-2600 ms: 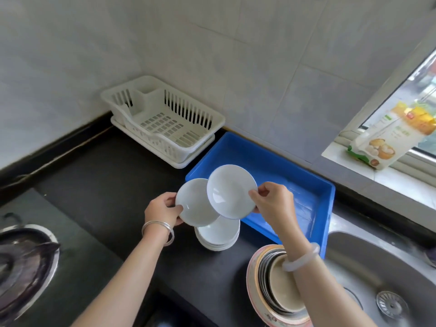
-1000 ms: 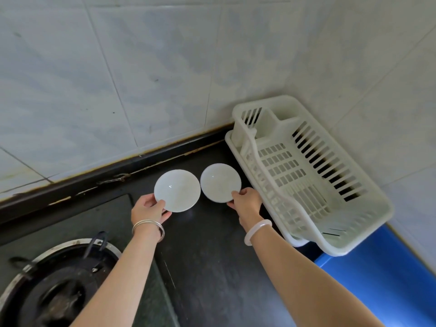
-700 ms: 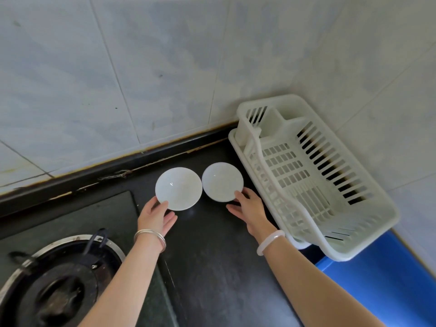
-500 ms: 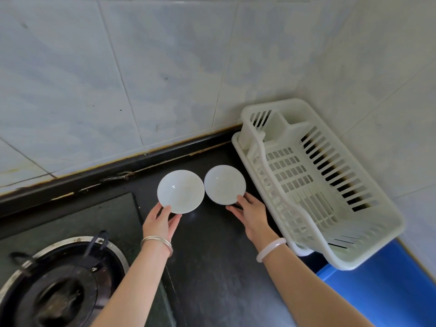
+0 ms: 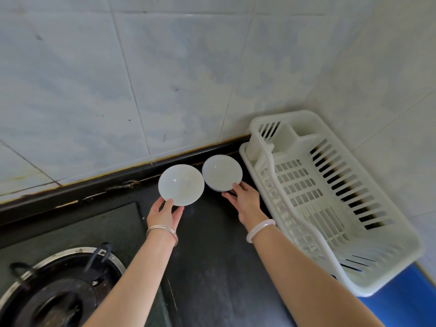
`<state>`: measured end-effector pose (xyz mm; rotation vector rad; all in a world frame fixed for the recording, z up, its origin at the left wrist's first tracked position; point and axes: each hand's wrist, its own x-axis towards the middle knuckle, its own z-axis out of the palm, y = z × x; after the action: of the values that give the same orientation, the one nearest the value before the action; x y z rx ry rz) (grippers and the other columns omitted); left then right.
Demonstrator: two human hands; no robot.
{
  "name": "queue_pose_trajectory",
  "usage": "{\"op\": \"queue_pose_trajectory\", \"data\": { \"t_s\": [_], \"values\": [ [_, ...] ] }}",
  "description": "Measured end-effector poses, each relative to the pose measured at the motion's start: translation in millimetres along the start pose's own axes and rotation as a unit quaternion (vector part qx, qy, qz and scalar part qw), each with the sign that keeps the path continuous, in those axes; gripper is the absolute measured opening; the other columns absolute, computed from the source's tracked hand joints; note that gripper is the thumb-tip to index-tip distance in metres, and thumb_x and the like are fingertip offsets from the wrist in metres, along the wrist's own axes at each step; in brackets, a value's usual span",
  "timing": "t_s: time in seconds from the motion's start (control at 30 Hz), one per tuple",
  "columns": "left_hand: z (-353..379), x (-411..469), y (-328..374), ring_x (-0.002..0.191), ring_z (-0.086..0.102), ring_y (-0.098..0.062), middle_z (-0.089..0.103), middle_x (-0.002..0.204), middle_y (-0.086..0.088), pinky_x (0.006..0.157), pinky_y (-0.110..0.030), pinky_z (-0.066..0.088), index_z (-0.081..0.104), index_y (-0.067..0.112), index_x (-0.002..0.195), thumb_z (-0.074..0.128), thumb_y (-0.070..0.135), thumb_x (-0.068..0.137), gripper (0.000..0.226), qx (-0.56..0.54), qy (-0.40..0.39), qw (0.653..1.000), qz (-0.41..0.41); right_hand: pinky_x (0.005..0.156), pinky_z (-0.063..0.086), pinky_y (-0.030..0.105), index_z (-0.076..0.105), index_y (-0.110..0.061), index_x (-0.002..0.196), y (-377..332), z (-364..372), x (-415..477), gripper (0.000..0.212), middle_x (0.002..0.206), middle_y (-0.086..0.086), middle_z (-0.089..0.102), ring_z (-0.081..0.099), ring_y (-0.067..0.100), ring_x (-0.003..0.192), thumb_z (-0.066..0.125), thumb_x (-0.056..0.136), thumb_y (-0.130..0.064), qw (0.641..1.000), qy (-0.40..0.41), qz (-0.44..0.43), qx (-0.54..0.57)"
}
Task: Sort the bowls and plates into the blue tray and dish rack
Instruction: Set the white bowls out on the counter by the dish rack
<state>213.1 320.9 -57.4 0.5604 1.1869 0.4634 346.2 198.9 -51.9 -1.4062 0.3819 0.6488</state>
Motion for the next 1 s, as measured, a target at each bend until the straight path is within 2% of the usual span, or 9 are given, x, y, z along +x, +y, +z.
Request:
{"op": "queue_pose_trajectory", "data": {
  "t_s": [0.17, 0.33, 0.43, 0.6, 0.67, 0.73, 0.8, 0.87, 1.0],
  "values": [
    [6, 9, 2, 0.096, 0.057, -0.022, 0.055, 0.115, -0.003, 0.090, -0.045, 0.052, 0.056, 0.017, 0.121, 0.058, 0.007, 0.086, 0.036, -0.001, 0.008, 1.000, 0.011, 0.079, 0.057, 0.030, 0.050, -0.005, 0.134, -3, 13, 10, 0.039, 0.128, 0.016, 0.055, 0.064, 0.020, 0.086, 0.053, 0.095, -0.007, 1.000, -0.002, -0.002, 0.006],
    [8, 15, 6, 0.099, 0.057, -0.024, 0.056, 0.114, -0.004, 0.089, -0.044, 0.053, 0.056, 0.015, 0.121, 0.058, 0.006, 0.086, 0.036, 0.006, 0.013, 1.000, 0.014, 0.068, 0.057, 0.025, 0.050, -0.005, 0.134, -4, 20, 16, 0.039, 0.129, 0.017, 0.055, 0.064, 0.025, 0.095, 0.053, 0.095, -0.007, 1.000, 0.007, -0.007, -0.009],
    [9, 15, 4, 0.098, 0.057, -0.023, 0.055, 0.114, -0.003, 0.091, -0.045, 0.052, 0.055, 0.015, 0.123, 0.058, 0.007, 0.087, 0.037, 0.004, 0.019, 1.000, 0.015, 0.069, 0.057, 0.025, 0.049, -0.006, 0.135, -3, 19, 17, 0.041, 0.130, 0.017, 0.055, 0.066, 0.020, 0.084, 0.053, 0.095, -0.008, 1.000, 0.004, -0.002, -0.002],
    [9, 13, 3, 0.097, 0.056, -0.021, 0.055, 0.114, -0.001, 0.092, -0.044, 0.051, 0.055, 0.017, 0.124, 0.057, 0.009, 0.088, 0.038, -0.002, 0.019, 1.000, 0.013, 0.067, 0.055, 0.026, 0.042, -0.012, 0.140, -4, 16, 12, 0.043, 0.119, 0.012, 0.059, 0.067, 0.020, 0.083, 0.048, 0.098, -0.018, 1.000, -0.016, 0.014, -0.020],
    [9, 11, 3, 0.096, 0.057, -0.020, 0.056, 0.112, 0.001, 0.087, -0.039, 0.053, 0.057, 0.019, 0.123, 0.056, 0.010, 0.088, 0.036, 0.001, 0.016, 1.000, 0.012, 0.071, 0.054, 0.028, 0.038, -0.015, 0.142, -7, 14, 8, 0.045, 0.125, 0.011, 0.059, 0.066, 0.021, 0.086, 0.046, 0.099, -0.025, 0.999, -0.027, 0.026, -0.034],
    [9, 7, 3, 0.100, 0.059, -0.020, 0.059, 0.109, 0.000, 0.083, -0.032, 0.053, 0.059, 0.019, 0.119, 0.053, 0.011, 0.090, 0.031, 0.006, 0.005, 1.000, 0.010, 0.077, 0.053, 0.032, 0.036, -0.018, 0.144, -11, 12, 1, 0.048, 0.134, 0.010, 0.055, 0.064, 0.024, 0.093, 0.046, 0.098, -0.031, 0.997, -0.039, 0.038, -0.053],
    [8, -1, 3, 0.114, 0.056, -0.027, 0.060, 0.116, -0.011, 0.092, -0.034, 0.048, 0.056, 0.011, 0.118, 0.046, 0.010, 0.093, 0.027, 0.027, -0.019, 0.999, 0.014, 0.082, 0.052, 0.034, 0.035, -0.019, 0.144, -15, 7, -8, 0.049, 0.138, 0.010, 0.052, 0.063, 0.027, 0.102, 0.045, 0.098, -0.033, 0.995, -0.039, 0.037, -0.080],
    [4, -11, -1, 0.124, 0.049, -0.032, 0.052, 0.131, -0.022, 0.100, -0.037, 0.043, 0.047, 0.001, 0.128, 0.042, 0.009, 0.095, 0.035, 0.049, -0.030, 0.998, 0.012, 0.085, 0.052, 0.035, 0.036, -0.018, 0.144, -18, -1, -22, 0.046, 0.139, 0.010, 0.051, 0.062, 0.028, 0.107, 0.042, 0.100, -0.031, 0.993, -0.033, 0.024, -0.110],
    [-13, -53, -21, 0.111, 0.055, -0.025, 0.054, 0.127, -0.015, 0.096, -0.032, 0.045, 0.048, 0.002, 0.130, 0.049, 0.006, 0.092, 0.038, 0.112, -0.091, 0.989, 0.016, 0.082, 0.054, 0.031, 0.050, -0.017, 0.134, -22, -31, -68, 0.036, 0.123, 0.005, 0.061, 0.065, 0.021, 0.099, 0.038, 0.101, -0.027, 0.983, -0.036, -0.028, -0.176]
  ]
}}
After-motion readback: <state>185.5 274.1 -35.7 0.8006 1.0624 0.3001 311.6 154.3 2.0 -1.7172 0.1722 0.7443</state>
